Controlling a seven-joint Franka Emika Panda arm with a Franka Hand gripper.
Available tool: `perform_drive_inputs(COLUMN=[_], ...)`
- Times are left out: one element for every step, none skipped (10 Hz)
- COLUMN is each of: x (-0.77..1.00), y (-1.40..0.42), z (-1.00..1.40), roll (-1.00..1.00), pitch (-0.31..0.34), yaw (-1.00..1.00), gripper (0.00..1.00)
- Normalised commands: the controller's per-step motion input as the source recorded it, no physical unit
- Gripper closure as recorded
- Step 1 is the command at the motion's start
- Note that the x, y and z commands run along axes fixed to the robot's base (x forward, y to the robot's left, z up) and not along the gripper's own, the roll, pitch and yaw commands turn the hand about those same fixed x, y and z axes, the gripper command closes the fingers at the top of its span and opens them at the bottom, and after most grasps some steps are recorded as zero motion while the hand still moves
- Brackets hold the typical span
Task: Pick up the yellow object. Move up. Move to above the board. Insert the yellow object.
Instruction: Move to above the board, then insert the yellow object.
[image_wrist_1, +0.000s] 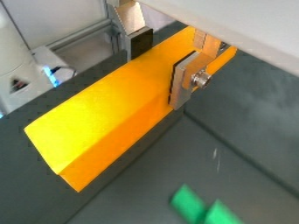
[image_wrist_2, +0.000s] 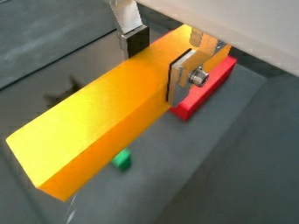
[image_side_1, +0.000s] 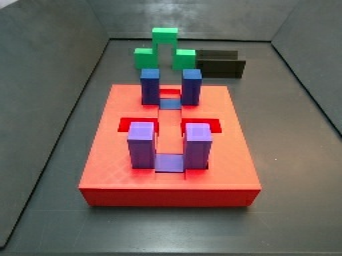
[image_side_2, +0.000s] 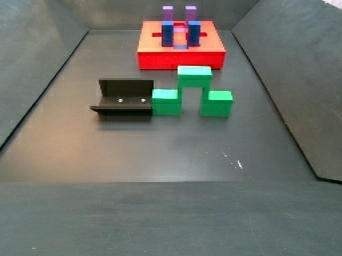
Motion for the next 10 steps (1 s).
perform_drive_inputs(x=[0.82, 0.85, 0.85, 0.85, 0.87, 0.89, 0.93, 0.58, 0.28, 0.03], y=[-1.4, -1.4, -1.4, -1.4, -1.4, -1.4, -1.4, -0.81, -0.29, -0.03], z=[0.16, 0.17, 0.18, 0.18, 0.18, 0.19, 0.2, 0.12, 0.05, -0.03], roll=[0.07, -0.04, -0.01, 0.0, -0.01, 0.01, 0.04, 0.06, 0.07, 0.0], pitch=[0.288, 0.268, 0.219, 0.167, 0.147, 0.133, 0.155, 0.171, 0.177, 0.0], yaw=[-0.08, -0.04, -0.02, 0.01, 0.01, 0.0, 0.01, 0.01, 0.01, 0.0], gripper=[1.0, 1.0, 1.0, 1.0, 1.0, 1.0, 1.0, 1.0, 1.0, 1.0])
